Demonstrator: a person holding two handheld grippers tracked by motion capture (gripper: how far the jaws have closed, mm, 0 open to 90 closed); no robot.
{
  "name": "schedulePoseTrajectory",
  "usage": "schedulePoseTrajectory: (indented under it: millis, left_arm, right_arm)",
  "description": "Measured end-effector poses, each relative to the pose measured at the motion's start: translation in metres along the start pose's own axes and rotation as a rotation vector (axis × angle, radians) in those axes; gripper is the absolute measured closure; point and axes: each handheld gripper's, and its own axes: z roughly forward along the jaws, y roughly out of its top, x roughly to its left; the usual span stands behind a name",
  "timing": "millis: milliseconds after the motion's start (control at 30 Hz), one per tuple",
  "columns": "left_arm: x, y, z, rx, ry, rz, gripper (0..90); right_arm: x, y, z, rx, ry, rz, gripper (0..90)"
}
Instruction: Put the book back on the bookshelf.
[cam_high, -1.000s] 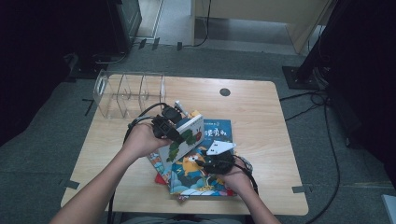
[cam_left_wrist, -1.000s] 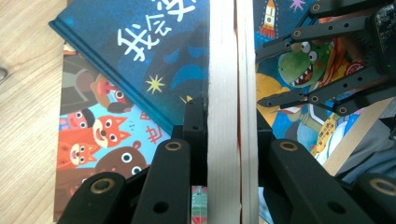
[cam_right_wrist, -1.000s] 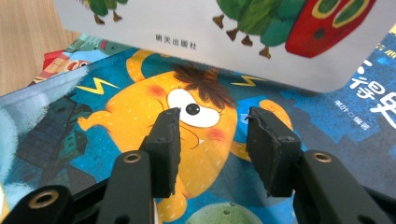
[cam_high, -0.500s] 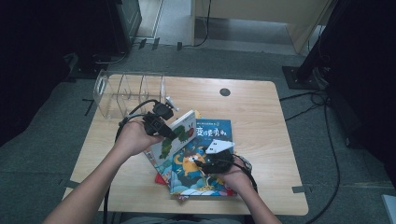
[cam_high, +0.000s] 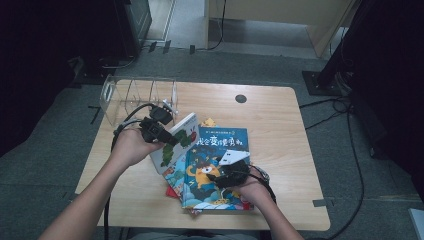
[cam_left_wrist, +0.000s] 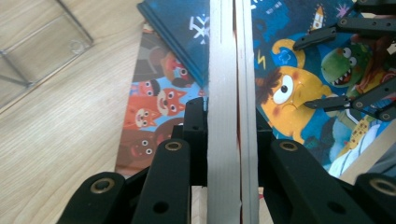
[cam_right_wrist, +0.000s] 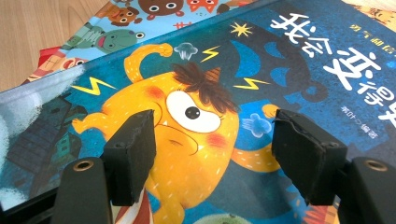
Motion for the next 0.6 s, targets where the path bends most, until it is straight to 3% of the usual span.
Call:
schedulePoseTrajectory:
  millis: [600]
  left_arm:
    - [0.023, -0.016, -0.011, -0.020, 0.053, -0.051, 77.3]
  right_arm:
    - [-0.003, 0.004, 0.004, 0.003, 0.006, -0.008, 27.9]
